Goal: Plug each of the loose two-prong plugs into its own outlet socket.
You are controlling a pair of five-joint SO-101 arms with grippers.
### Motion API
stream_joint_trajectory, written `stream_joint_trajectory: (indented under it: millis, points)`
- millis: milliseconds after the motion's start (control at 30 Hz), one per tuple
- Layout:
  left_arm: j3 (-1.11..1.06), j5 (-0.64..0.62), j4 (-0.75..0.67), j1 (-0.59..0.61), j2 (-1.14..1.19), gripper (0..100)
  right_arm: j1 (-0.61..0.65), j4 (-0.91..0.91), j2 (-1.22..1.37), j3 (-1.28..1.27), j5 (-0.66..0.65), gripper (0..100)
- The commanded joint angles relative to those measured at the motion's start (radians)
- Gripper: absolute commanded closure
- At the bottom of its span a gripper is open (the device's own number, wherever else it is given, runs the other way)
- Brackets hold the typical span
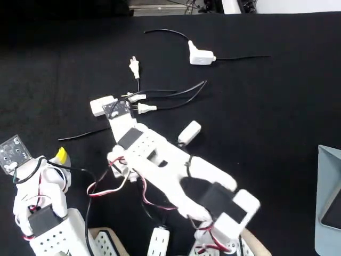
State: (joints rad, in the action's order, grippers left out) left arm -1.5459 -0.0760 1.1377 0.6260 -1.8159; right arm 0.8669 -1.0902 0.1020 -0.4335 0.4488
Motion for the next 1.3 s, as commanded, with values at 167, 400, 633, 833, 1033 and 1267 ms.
stream_joint_trajectory:
  millis: [167, 400, 633, 833, 1033, 1267]
  points:
    - [0.005, 0.0, -0.021, 0.008, -0.003, 73, -0.015, 0.003, 0.122, 0.127, 0.032, 81.0]
    - [0.005, 0.0, -0.021, 0.008, -0.003, 73, -0.06, 0.003, 0.084, 0.127, -0.16, 98.2]
    - [0.005, 0.0, -0.021, 0.008, -0.003, 73, -0.103, -0.018, -0.013, 0.11, -0.172, 98.6]
    - [0.005, 0.0, -0.023, 0.01, -0.003, 73, -0.143, 0.051, -0.107, 0.111, 0.098, 98.6]
    - [0.005, 0.0, -0.023, 0.01, -0.003, 73, -0.16, 0.199, -0.097, 0.058, 0.307, 98.6]
    - [0.005, 0.0, -0.023, 0.005, -0.003, 73, -0.16, 0.252, -0.059, 0.018, 0.322, 82.0]
